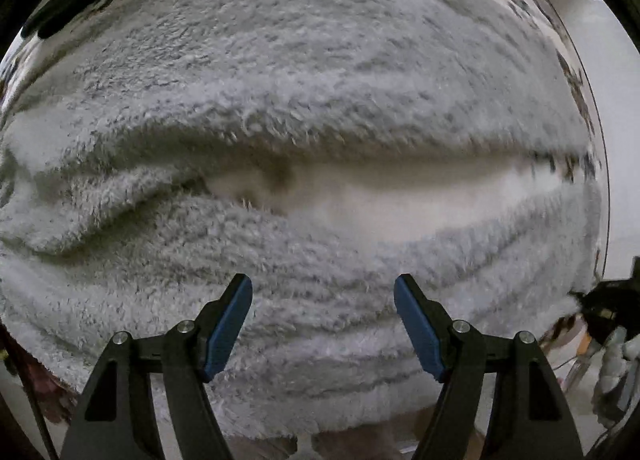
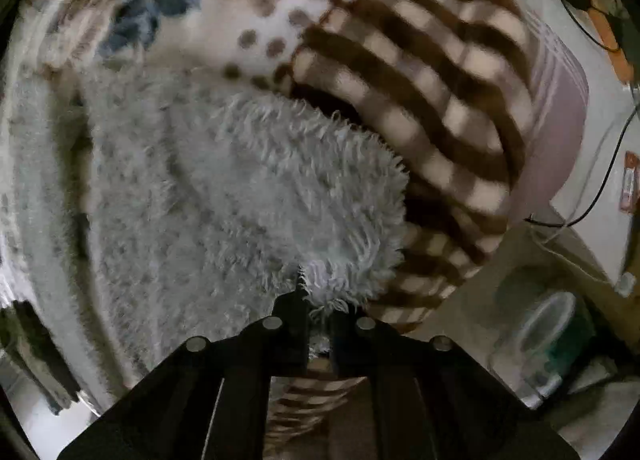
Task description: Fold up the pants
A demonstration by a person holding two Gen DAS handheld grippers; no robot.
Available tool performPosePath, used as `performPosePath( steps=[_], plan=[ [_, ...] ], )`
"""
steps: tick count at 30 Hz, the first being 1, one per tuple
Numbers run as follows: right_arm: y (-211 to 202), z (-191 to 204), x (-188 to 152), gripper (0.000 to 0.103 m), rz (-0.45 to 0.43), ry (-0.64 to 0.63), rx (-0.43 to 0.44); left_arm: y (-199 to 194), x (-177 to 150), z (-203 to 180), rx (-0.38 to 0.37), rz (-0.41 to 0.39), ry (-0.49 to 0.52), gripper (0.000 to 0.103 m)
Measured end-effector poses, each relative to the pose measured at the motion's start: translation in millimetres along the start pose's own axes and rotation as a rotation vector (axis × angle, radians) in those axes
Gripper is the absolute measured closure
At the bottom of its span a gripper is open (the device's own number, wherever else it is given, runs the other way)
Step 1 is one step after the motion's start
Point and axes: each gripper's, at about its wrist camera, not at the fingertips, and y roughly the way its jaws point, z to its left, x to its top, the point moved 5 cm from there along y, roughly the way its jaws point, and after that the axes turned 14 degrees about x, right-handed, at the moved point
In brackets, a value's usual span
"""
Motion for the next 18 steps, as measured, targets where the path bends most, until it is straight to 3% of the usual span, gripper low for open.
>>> performPosePath(
  steps=[2,3,4,5,6,7,9,11,14,17,18],
  plan=[
    [-27,-4,-4,0.096,-0.111,-0.133,-0.089,1,-11,1,0.013,-0.011,0.013,0.031],
    [-28,-14,-5,0.093,-0.100,-0.124,-0.112,2,-15,4,0.020,-0.013,0.011,0.031],
    [-23,-25,-7,0.087,-0.051,-0.111,-0.128,4,-24,7,0.024,-0.011,0.004,0.031],
    [-8,-39,-11,0.069,0.067,-0.115,-0.168,5,-27,9,0.025,-0.006,0.001,0.031],
    [-2,-45,-15,0.063,0.125,-0.129,-0.209,7,-32,10,0.028,0.001,-0.002,0.031],
    [-6,-44,-18,0.062,0.123,-0.161,-0.220,8,-38,12,0.029,0.006,-0.004,0.031],
    [-23,-32,-21,0.043,0.070,-0.223,-0.198,6,-46,13,0.033,-0.005,-0.012,0.031],
    [-55,-9,-23,0.030,-0.049,-0.290,-0.126,2,-54,12,0.056,-0.027,-0.023,0.031],
    [-76,19,-12,0.027,-0.133,-0.403,-0.075,10,-64,8,0.073,-0.016,-0.070,0.031],
    [-56,36,16,0.027,-0.094,-0.454,-0.082,22,-69,-2,0.089,0.002,-0.118,0.031],
    [-46,46,41,0.027,-0.077,-0.463,-0.085,24,-67,-6,0.098,-0.005,-0.137,0.031]
  ],
)
